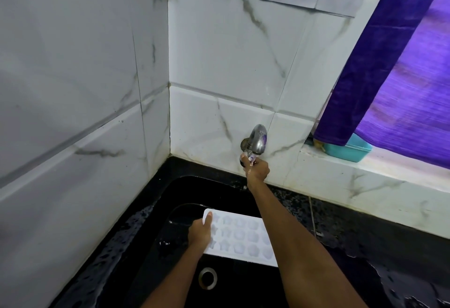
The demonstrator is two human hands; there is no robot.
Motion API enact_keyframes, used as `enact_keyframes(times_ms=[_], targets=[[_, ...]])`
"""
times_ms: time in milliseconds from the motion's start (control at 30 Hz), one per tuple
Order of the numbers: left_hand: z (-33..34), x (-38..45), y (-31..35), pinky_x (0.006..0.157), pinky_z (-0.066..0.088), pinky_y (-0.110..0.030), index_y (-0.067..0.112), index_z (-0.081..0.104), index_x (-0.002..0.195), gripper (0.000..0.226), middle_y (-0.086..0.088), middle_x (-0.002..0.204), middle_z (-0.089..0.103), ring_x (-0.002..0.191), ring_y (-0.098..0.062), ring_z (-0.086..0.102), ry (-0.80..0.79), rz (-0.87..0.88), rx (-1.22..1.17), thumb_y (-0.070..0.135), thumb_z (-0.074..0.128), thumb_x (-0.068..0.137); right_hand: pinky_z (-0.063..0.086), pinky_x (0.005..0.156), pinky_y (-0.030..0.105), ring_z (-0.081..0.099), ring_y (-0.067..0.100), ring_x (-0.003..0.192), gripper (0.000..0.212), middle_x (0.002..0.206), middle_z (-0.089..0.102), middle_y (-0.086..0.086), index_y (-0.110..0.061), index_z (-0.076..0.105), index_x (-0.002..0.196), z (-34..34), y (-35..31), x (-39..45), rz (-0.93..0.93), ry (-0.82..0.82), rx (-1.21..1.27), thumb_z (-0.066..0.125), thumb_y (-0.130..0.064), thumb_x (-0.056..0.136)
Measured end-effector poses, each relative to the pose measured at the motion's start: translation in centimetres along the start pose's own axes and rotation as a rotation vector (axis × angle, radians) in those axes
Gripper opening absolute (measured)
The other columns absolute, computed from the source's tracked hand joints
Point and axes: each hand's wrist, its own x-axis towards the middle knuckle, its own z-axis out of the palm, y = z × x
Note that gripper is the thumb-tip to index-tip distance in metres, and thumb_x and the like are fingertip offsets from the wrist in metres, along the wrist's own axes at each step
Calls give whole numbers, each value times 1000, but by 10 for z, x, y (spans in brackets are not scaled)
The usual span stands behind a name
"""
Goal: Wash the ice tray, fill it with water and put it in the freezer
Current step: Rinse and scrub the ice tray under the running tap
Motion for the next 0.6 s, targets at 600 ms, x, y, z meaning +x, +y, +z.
enact_keyframes(times_ms=[600], targets=[[29, -4, 39, 93, 45, -39, -13, 62, 109, 54, -28, 116, 63, 111, -40, 58, -66, 3, -92, 36, 40, 100, 45, 94, 34, 47, 44, 127, 34, 135, 46, 33, 21, 41, 127, -50, 26, -36, 354, -681, 88, 36, 13, 94]])
